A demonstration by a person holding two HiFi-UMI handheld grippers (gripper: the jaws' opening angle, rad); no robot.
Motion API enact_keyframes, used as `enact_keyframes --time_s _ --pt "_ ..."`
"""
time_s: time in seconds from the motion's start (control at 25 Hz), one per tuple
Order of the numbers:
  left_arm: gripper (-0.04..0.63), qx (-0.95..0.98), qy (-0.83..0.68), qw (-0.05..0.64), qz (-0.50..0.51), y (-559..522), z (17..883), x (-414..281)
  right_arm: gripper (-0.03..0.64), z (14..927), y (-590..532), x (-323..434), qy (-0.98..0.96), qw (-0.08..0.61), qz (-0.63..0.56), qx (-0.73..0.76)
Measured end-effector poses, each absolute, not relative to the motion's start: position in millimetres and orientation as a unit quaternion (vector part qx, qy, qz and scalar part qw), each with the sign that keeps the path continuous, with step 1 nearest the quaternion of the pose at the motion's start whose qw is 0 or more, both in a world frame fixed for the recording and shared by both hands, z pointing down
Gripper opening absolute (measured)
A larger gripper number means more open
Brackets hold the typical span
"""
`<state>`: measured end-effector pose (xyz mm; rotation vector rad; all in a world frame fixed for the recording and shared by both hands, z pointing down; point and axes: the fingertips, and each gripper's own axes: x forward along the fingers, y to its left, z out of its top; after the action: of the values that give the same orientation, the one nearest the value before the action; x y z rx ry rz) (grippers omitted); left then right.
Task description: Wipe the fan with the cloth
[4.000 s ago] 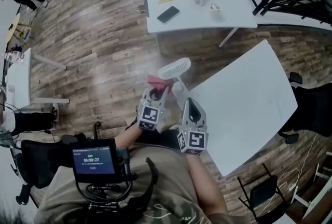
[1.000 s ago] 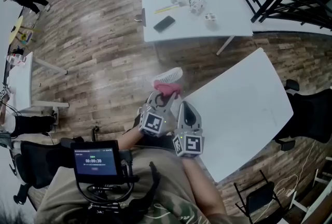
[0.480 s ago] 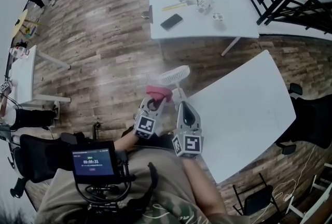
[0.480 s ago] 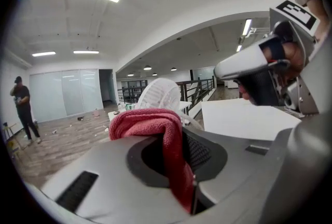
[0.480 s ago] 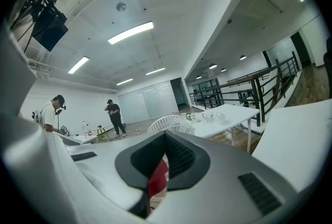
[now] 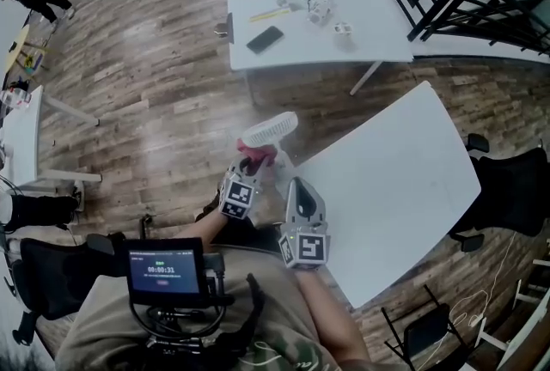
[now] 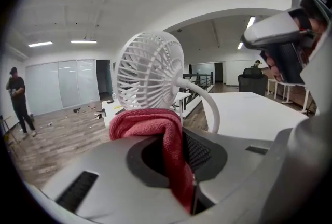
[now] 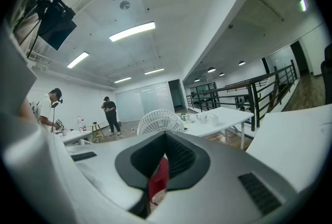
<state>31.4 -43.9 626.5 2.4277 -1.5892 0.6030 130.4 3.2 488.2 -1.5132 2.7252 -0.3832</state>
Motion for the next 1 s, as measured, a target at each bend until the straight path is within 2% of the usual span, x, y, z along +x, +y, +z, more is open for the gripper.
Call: enact_keyframes --time_s 0.6,1.0 --pt "0.071 0.809 -0.569 0.02 0.148 -52.8 589.3 41.4 0.005 514.5 -10.2 137.4 0.867 0.0 -0.106 -0.487" --pt "0.071 0.805 -0.574 0.027 0.148 -30.2 544.9 42.6 0.005 482.0 -6.8 132.3 0.873 0.0 -0.101 -0.477"
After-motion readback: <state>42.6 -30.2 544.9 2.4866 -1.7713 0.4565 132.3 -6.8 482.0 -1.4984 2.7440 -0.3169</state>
